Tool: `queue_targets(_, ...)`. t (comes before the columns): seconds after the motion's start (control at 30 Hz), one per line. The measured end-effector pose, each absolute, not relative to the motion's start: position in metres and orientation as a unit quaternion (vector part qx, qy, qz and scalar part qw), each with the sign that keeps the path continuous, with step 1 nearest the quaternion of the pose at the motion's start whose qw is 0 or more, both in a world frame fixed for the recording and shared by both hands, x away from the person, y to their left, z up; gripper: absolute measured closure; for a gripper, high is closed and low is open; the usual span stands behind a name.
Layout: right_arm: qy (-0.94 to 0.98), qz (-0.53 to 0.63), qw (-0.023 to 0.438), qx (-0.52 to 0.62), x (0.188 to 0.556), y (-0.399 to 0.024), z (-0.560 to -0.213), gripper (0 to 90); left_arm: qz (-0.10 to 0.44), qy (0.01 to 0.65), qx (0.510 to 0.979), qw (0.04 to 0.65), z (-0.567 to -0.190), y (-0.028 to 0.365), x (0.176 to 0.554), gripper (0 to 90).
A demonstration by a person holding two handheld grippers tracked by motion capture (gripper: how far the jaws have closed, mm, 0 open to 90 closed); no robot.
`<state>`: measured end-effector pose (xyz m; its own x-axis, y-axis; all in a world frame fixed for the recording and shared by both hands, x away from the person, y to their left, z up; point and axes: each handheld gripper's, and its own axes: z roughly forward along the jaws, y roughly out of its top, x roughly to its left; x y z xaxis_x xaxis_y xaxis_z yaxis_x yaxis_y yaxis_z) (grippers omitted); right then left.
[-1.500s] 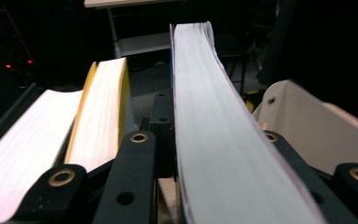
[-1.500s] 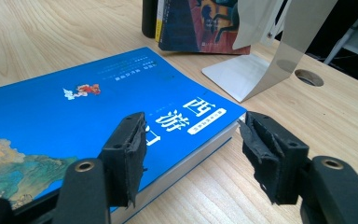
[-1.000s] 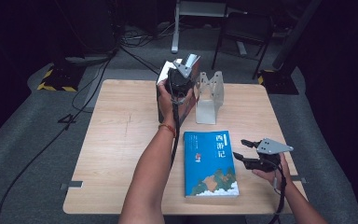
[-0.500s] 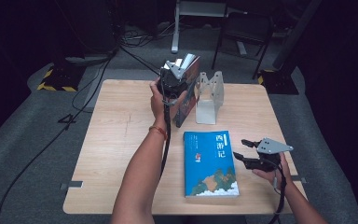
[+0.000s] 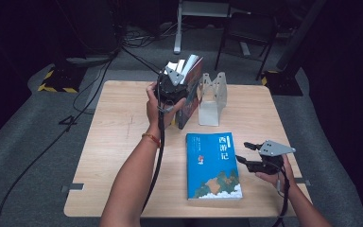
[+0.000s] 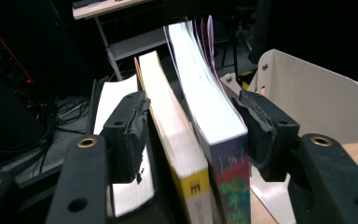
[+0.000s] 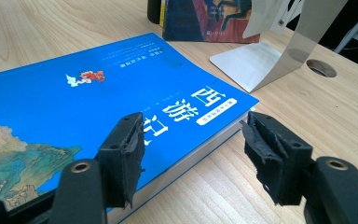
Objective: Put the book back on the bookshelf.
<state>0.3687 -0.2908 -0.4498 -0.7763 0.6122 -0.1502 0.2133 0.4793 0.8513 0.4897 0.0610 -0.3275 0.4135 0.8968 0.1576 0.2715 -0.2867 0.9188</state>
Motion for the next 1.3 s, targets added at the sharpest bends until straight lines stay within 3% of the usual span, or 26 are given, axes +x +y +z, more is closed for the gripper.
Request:
queue_targets(0.6,0.837,0.438,0.217,0.247,0.368,-0.29,-0.451,38.0,0.338,0.384,0.736,0.444,-0.338,0.099,0.447,39.8)
queue_targets(1.3,0.862,0.412,0.192,0.225,0.358,-0.289,-0.452,37.7,0.261,0.339,0.812,0.398,-0.418,0.128,0.385,35.8)
